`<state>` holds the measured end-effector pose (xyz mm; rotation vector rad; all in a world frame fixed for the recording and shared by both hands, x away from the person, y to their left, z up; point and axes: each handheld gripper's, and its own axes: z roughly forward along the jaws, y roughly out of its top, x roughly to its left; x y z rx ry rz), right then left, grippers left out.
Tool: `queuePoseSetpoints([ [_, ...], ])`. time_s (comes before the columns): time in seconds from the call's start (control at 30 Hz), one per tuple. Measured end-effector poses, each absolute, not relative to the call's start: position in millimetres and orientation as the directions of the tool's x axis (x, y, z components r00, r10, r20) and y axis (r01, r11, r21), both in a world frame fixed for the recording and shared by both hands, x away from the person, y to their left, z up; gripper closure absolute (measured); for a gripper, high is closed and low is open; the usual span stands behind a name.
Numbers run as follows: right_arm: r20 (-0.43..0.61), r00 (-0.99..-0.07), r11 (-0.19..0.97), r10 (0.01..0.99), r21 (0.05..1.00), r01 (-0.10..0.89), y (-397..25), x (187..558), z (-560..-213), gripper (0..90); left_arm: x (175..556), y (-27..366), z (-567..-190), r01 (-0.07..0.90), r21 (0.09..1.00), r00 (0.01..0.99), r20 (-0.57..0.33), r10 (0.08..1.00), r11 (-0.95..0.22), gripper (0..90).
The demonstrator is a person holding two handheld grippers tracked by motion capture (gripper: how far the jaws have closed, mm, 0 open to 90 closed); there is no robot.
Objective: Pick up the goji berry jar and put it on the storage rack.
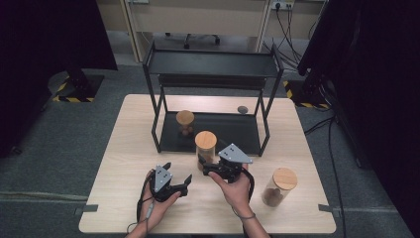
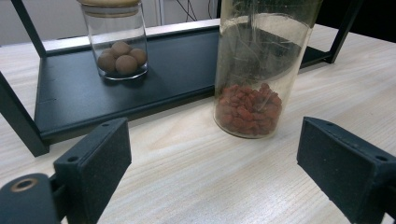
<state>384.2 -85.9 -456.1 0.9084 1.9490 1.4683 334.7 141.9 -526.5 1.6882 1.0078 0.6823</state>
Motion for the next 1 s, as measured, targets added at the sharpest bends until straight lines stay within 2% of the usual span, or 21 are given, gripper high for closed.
queuePoseSetpoints([
  [1.0,-0.017,-0.625,0.183,0.781,0.962,0.202,-70,409,-464,21.5,335,142,-527,0.298,0.945,0.494,-0.029,0.869,-0.138,9.8],
])
